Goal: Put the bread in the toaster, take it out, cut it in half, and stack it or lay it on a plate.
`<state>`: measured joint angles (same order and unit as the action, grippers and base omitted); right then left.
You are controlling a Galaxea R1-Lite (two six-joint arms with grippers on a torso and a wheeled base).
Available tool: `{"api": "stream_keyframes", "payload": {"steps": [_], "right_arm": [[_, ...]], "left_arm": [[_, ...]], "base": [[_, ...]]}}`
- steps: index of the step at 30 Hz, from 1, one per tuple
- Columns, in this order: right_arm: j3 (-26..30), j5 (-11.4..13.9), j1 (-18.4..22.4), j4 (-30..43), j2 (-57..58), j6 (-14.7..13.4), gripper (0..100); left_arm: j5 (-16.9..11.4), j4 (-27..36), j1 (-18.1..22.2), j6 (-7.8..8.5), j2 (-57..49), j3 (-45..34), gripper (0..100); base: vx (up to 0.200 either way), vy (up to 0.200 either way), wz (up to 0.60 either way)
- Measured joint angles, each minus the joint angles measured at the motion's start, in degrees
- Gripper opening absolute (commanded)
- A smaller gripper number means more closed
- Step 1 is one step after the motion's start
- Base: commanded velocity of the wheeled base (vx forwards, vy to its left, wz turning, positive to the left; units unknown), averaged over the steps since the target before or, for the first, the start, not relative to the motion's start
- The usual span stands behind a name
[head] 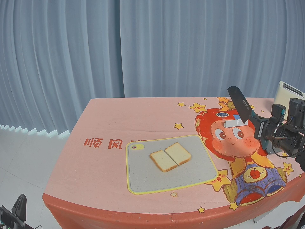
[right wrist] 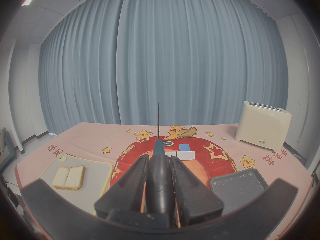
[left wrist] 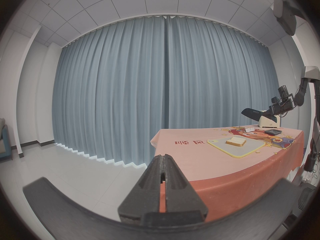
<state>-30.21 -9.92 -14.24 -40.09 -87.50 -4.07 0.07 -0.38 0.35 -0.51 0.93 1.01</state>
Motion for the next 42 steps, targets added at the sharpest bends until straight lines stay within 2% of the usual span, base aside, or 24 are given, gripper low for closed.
{"api": "stream_keyframes", "payload": {"steps": [11, 42], "right_arm": [[-1.6, 0.4, 4.8, 0.0, -3.4, 0.3, 0], [-2.8, 0.4, 6.7, 0.0, -7.8, 0.5, 0]], "left_arm": [[0.0, 0.0, 0.0, 0.0, 0.0, 0.0, 0], [0.0, 0.0, 0.0, 0.0, 0.0, 0.0, 0]], "base": [[0.0, 0.0, 0.0], [0.0, 0.0, 0.0]]}}
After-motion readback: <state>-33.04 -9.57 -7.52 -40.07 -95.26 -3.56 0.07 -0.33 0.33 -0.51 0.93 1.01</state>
